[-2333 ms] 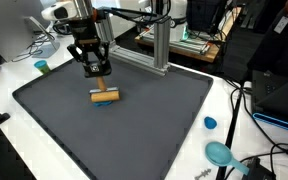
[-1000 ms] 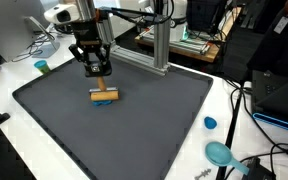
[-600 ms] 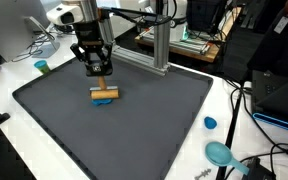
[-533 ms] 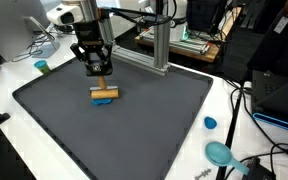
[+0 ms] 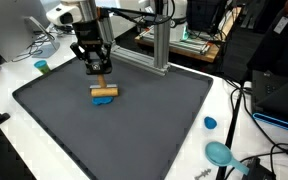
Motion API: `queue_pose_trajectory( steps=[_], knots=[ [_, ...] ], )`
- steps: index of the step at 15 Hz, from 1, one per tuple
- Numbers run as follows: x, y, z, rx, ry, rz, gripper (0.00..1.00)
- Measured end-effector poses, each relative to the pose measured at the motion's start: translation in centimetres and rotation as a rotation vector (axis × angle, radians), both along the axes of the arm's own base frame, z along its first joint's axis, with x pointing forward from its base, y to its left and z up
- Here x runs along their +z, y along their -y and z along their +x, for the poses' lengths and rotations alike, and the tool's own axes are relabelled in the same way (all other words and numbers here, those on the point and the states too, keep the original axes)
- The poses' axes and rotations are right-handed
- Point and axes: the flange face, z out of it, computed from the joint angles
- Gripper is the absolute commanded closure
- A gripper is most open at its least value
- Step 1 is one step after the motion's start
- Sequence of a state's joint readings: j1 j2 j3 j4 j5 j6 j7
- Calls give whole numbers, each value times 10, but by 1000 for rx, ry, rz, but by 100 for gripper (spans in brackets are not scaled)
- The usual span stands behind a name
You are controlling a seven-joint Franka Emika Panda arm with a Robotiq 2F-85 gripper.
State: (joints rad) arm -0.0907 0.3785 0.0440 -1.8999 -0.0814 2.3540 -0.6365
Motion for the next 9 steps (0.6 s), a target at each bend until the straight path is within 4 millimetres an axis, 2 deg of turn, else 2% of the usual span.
queue_pose_trajectory(
  steps=[4,6,9],
  knots=[
    [1,4,-1,-14,0,9,78],
    [7,12,-3,-22,8,27,78],
    [42,31,-11,-5,52,33,78]
  ],
)
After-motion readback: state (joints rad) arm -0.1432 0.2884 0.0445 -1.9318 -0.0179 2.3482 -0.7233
